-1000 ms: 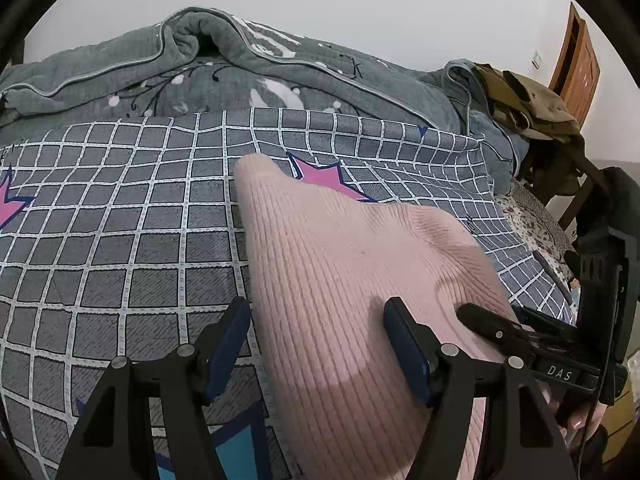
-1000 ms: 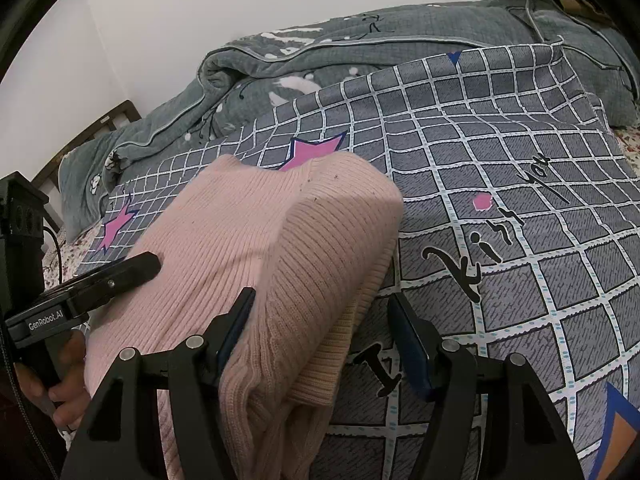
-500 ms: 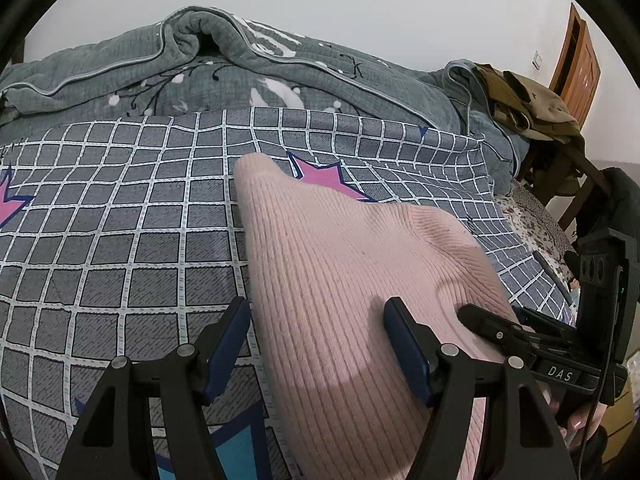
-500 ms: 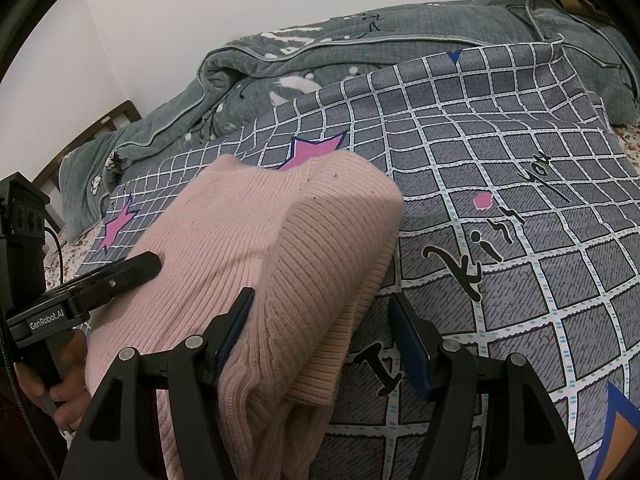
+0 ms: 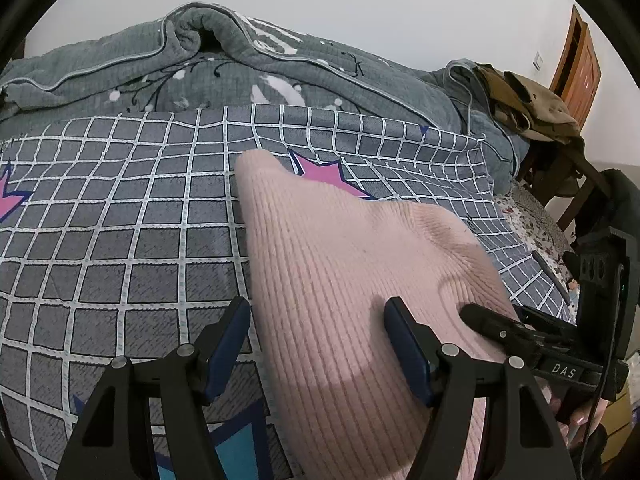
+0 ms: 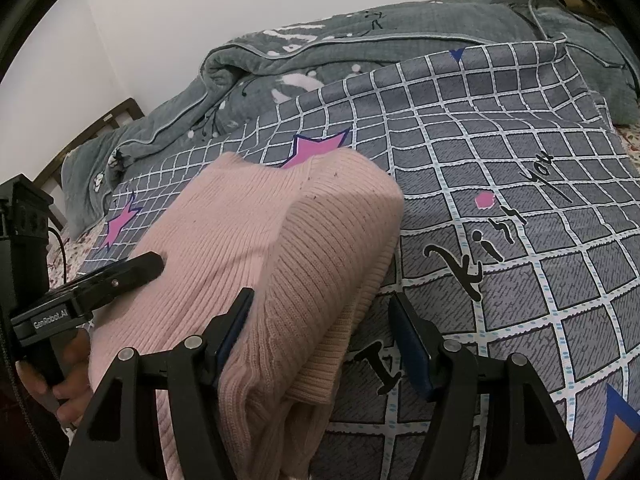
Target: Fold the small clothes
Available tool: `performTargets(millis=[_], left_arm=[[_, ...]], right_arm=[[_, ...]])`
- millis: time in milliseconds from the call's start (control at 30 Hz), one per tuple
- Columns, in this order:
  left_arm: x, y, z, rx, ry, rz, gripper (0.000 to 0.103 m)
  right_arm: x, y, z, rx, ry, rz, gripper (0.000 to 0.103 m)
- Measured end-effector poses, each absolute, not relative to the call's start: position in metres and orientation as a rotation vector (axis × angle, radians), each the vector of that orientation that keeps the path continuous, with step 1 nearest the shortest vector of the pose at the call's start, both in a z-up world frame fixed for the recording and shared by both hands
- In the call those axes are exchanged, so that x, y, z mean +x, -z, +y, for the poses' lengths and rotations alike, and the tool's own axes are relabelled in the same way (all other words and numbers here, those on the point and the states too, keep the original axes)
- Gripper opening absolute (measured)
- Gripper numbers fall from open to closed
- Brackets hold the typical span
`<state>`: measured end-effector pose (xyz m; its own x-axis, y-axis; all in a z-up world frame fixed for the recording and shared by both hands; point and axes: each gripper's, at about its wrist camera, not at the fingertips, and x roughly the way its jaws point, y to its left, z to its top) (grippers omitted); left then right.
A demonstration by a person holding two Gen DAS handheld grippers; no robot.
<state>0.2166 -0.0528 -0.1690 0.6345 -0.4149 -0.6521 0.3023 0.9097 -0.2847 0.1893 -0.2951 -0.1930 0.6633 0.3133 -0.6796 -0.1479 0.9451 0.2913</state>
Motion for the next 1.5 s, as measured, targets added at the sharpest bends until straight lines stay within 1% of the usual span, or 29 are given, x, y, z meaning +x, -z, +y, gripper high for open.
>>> performTargets(millis=[467,567,633,733,800,867,933,967,1000,1100,1200,1400,1500], left_arm=[[0.233,0.185,-0.045,-0.299,0.48,0.868,0.069],[0.237,0.188,-0.046,-0.323,0.492,0.879,0.067],[0.239,0.19,-0.046,-0.339,0.5,0.883,0.065],[0.241,0.19,-0.043,-0.368,0.513,0.871,0.057],[0.241,0.189,-0.042,-0.381,0.519,0.861,0.05],[0.24,0.188,-0.04,-0.388,0.523,0.846,0.046],[0.239,0.187,-0.04,-0.388,0.523,0.832,0.043],[0.239,0.186,-0.039,-0.388,0.521,0.824,0.042],[0.238,0.185,-0.039,-0.388,0.521,0.813,0.041],[0.238,0.181,-0.038,-0.385,0.522,0.795,0.04],[0.238,0.177,-0.033,-0.387,0.517,0.781,0.039],[0.241,0.166,-0.016,-0.377,0.468,0.746,0.039],[0.242,0.16,-0.005,-0.352,0.44,0.726,0.039]], right_arm=[[0.195,0.197,-0.3,0.266,-0.284,0.829,0.07],[0.198,0.198,-0.301,0.282,-0.289,0.835,0.071],[0.201,0.199,-0.301,0.294,-0.295,0.84,0.072],[0.205,0.201,-0.302,0.323,-0.317,0.852,0.072],[0.21,0.201,-0.303,0.343,-0.336,0.86,0.072],[0.214,0.202,-0.302,0.363,-0.355,0.867,0.071],[0.215,0.202,-0.299,0.378,-0.373,0.864,0.063],[0.215,0.202,-0.299,0.398,-0.394,0.859,0.051],[0.214,0.201,-0.299,0.419,-0.401,0.851,0.047],[0.212,0.197,-0.295,0.42,-0.387,0.81,0.04],[0.209,0.189,-0.288,0.406,-0.38,0.759,0.037],[0.22,0.182,-0.272,0.437,-0.406,0.724,0.035],[0.225,0.178,-0.254,0.409,-0.423,0.717,0.035]])
